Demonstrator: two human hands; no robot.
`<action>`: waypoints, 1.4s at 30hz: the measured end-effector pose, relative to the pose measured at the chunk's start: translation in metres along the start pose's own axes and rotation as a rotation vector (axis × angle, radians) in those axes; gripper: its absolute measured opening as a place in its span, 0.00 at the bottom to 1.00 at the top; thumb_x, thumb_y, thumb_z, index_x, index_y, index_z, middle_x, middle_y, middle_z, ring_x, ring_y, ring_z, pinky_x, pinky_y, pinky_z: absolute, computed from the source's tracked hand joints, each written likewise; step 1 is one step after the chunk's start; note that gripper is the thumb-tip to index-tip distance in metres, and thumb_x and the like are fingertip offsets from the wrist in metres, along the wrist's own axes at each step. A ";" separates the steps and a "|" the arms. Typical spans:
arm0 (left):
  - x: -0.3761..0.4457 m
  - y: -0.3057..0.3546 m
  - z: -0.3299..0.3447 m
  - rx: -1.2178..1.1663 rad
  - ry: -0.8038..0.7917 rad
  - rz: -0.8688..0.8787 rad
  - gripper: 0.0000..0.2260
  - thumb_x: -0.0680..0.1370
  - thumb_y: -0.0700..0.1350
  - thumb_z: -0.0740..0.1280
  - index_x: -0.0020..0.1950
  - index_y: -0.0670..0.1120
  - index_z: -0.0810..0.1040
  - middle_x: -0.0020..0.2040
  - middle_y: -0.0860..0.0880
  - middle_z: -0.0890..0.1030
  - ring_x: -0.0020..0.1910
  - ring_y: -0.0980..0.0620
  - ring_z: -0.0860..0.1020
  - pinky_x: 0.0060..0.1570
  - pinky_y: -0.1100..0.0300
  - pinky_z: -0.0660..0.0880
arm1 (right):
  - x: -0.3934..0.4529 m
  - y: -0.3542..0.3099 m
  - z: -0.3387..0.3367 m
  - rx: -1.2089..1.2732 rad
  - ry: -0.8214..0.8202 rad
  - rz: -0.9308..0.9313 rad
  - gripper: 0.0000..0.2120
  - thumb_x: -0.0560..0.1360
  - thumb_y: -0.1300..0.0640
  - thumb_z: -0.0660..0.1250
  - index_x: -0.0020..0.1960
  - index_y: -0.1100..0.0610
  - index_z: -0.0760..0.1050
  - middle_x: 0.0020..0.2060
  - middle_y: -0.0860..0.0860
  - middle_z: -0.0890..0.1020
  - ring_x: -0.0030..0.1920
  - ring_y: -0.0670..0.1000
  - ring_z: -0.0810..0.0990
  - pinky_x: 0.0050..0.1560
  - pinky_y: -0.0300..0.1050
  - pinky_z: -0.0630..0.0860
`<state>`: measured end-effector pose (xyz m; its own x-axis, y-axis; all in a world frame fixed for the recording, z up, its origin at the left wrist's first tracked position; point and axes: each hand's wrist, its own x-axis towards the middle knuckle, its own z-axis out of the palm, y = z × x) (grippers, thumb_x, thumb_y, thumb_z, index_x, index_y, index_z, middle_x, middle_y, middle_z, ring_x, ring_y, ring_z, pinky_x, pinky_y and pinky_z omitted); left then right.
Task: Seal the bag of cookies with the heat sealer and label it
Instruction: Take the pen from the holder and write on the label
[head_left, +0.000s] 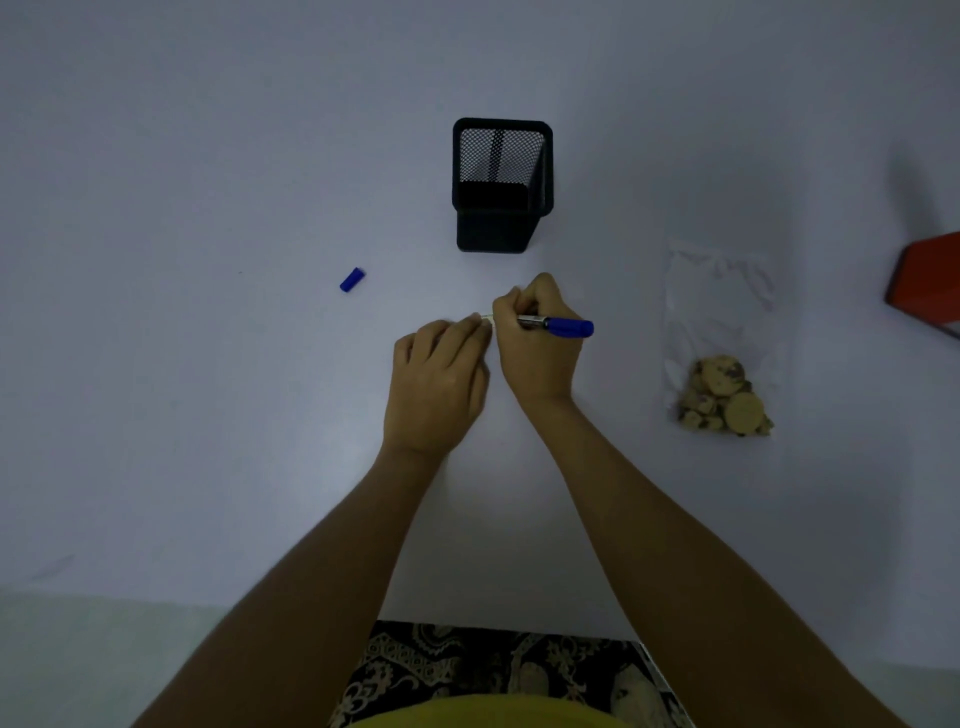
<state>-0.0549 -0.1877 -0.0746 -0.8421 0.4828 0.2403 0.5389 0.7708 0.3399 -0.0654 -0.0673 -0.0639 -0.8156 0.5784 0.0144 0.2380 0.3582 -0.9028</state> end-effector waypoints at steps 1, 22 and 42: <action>0.000 0.000 0.000 0.002 -0.001 0.000 0.14 0.76 0.41 0.66 0.61 0.42 0.78 0.57 0.45 0.82 0.55 0.47 0.77 0.54 0.53 0.69 | 0.000 0.000 0.000 0.003 0.006 -0.006 0.19 0.75 0.64 0.64 0.32 0.51 0.60 0.24 0.47 0.68 0.25 0.44 0.67 0.27 0.29 0.66; 0.000 -0.001 0.000 0.022 -0.006 0.006 0.14 0.76 0.42 0.65 0.61 0.43 0.78 0.57 0.46 0.81 0.55 0.47 0.77 0.54 0.55 0.68 | 0.000 0.000 0.001 0.014 0.084 0.019 0.19 0.75 0.65 0.64 0.32 0.51 0.60 0.26 0.47 0.68 0.28 0.47 0.68 0.29 0.35 0.68; 0.000 -0.002 0.000 -0.007 0.028 0.009 0.14 0.75 0.41 0.67 0.59 0.42 0.78 0.55 0.45 0.82 0.54 0.46 0.78 0.53 0.53 0.69 | 0.000 0.003 0.000 0.016 -0.012 -0.083 0.15 0.73 0.66 0.68 0.35 0.56 0.66 0.26 0.48 0.72 0.26 0.38 0.72 0.28 0.25 0.67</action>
<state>-0.0561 -0.1896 -0.0758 -0.8364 0.4780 0.2684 0.5467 0.7636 0.3435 -0.0650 -0.0665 -0.0667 -0.8385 0.5383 0.0847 0.1609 0.3931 -0.9053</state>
